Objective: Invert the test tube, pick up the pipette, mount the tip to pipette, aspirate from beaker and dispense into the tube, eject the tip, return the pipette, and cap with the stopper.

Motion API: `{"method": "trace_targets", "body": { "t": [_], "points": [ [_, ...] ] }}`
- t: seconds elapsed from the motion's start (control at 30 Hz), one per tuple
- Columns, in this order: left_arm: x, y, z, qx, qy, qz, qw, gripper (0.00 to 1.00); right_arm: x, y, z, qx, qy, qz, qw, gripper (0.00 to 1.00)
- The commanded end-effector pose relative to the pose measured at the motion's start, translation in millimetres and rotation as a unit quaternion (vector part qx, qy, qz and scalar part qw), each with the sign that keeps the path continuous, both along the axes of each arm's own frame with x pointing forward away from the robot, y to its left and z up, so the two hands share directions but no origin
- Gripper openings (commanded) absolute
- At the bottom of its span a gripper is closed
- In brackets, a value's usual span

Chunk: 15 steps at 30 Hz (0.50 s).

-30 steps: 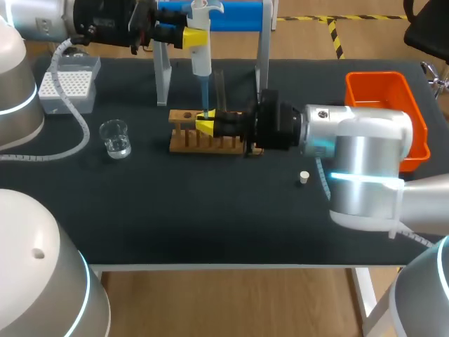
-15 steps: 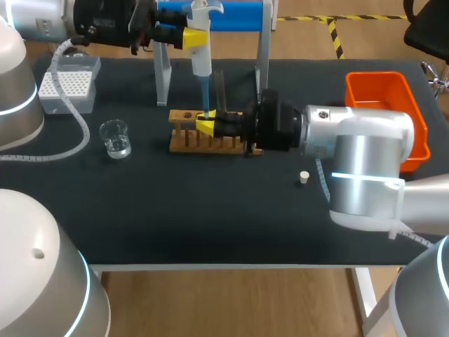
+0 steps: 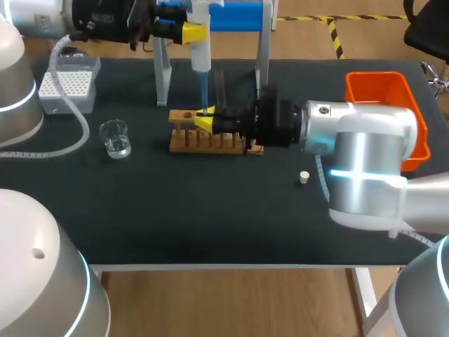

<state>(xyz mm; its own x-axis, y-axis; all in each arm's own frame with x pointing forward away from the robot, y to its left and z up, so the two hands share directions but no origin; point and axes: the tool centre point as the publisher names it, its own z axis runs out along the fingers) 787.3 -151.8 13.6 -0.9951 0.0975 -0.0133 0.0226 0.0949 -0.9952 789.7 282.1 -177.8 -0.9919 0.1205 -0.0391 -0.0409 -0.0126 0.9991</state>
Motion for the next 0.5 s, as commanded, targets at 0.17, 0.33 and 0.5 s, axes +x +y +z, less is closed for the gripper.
{"method": "trace_targets", "body": {
  "t": [0.17,0.33,0.5],
  "points": [
    [0.8,0,-10.8,0.001,0.000,-0.001,1.000,0.00,-4.7,-3,12,0.003,0.005,-0.006,1.000,1.00],
    [0.8,0,-10.8,0.001,0.000,-0.001,1.000,0.00,-5.3,-6,3,0.001,0.010,-0.009,1.000,1.00],
    [0.8,0,-10.8,0.001,0.000,-0.001,1.000,0.00,-8.6,-14,-16,-0.006,0.017,0.001,1.000,1.00]
  ]
}}
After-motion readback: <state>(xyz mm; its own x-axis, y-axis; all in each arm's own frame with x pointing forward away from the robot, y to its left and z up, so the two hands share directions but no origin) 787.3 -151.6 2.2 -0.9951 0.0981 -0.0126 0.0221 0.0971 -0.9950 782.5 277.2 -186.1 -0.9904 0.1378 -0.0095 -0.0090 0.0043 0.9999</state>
